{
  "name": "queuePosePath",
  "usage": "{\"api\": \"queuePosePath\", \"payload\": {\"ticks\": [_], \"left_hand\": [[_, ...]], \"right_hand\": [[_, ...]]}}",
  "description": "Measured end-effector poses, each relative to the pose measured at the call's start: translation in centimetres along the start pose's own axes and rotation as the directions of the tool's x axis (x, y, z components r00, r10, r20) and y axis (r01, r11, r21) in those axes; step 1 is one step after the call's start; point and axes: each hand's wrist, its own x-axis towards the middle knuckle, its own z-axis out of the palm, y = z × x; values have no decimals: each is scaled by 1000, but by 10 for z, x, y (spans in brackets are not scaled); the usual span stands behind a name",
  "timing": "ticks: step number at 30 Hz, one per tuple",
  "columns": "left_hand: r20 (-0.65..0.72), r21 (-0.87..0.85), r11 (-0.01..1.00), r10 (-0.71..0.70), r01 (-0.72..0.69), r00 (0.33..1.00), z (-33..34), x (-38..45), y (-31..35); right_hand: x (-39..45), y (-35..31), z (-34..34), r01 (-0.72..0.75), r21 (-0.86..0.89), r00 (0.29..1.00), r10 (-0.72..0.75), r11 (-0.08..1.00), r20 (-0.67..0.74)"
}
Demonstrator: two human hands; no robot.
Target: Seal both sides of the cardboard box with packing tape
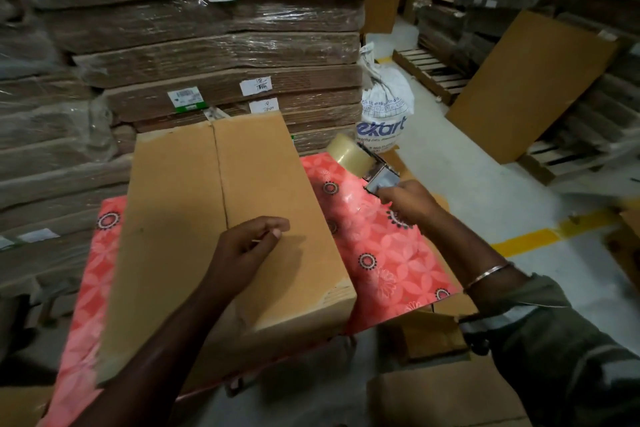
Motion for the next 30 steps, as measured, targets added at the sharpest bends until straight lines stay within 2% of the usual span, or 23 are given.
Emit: {"api": "queuePosePath", "payload": {"ticks": [3,7,11,19,22,27,30], "left_hand": [[1,-66,997,-45,44,999,-10,-2,4],[13,-140,981,-133,133,991,-32,-3,7],[16,-169,967,-191,190,982,-60,-4,8],[-33,-174,961,-222,213,974,-125,3,-2],[-47,-168,966,-206,195,977,-146,11,-5],[35,-262,943,-203,205,978,-157,23,5],[53,-348,896,-274,275,960,-156,30,19]], "right_hand": [[-28,-46,-7,56,157,996,-65,986,57],[-63,-99,-10,85,267,982,-126,960,140],[-92,-141,2,16,380,943,-141,925,301],[-145,-203,56,-118,567,849,-214,815,484],[-159,-221,76,-116,583,830,-243,804,501],[-183,-243,104,-110,636,816,-296,764,496],[-194,-251,115,-80,648,817,-323,757,478]]}}
